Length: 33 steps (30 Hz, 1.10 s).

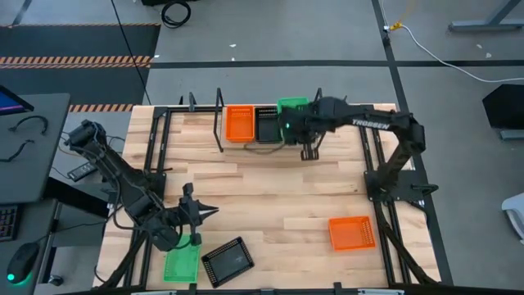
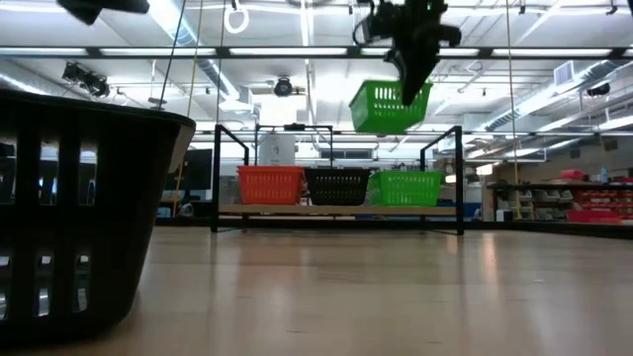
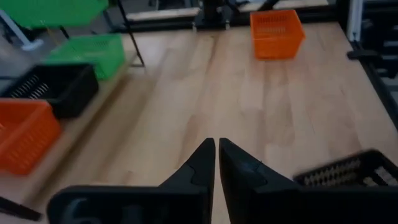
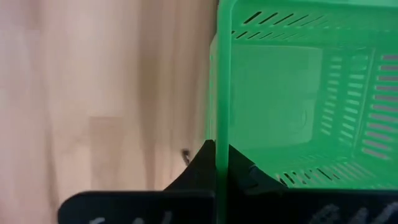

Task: Stack baskets on shelf by color
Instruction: Stack the right green bin on top of the other green bin on the shelf

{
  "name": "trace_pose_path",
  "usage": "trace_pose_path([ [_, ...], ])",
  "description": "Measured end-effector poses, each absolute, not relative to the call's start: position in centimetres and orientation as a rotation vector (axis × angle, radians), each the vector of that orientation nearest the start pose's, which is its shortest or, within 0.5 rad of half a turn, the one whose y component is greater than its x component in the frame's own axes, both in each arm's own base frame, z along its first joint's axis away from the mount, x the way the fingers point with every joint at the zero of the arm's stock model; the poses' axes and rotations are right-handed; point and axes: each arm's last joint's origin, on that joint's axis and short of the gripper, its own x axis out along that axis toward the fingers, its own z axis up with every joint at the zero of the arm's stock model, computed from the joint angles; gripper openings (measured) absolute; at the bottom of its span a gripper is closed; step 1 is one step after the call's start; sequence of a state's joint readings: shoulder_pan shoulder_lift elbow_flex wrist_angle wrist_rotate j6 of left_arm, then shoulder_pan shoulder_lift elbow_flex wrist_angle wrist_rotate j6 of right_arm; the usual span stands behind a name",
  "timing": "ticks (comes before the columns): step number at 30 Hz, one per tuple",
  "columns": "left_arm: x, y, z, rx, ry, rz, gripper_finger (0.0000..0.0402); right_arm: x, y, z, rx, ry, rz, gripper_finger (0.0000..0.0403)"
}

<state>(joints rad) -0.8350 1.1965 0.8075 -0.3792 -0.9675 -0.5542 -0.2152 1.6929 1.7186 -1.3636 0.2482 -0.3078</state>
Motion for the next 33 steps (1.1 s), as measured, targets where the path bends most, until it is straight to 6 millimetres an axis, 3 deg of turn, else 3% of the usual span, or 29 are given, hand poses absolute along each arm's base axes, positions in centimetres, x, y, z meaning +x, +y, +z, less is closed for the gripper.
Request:
trace_pose_path([
  [7,18.4,-13.8,28.2,0.115,0.368,0.307,0.0033,29.8,-11.5,33.7,-0.212,1.416,-0.182,0.0001],
  [11,18.9,-12.0,28.6,0.164,0.393,0.349,0.0031,29.6,-12.9,33.2,-0.228,1.406,-0.179,0.0001],
  [18,20.5,-9.2,26.4,0.136,0.483,0.339,0.0008,29.1,-14.3,30.5,-0.225,1.45,-0.135,0.0],
  [24,21.9,-6.3,23.9,0.093,0.455,0.324,0.002,29.2,-14.8,28.8,-0.23,1.431,-0.114,0.0],
  [33,22.5,-4.2,23.7,0.033,0.466,0.308,0.0032,29.0,-15.0,27.6,-0.203,1.44,-0.126,0.0002],
])
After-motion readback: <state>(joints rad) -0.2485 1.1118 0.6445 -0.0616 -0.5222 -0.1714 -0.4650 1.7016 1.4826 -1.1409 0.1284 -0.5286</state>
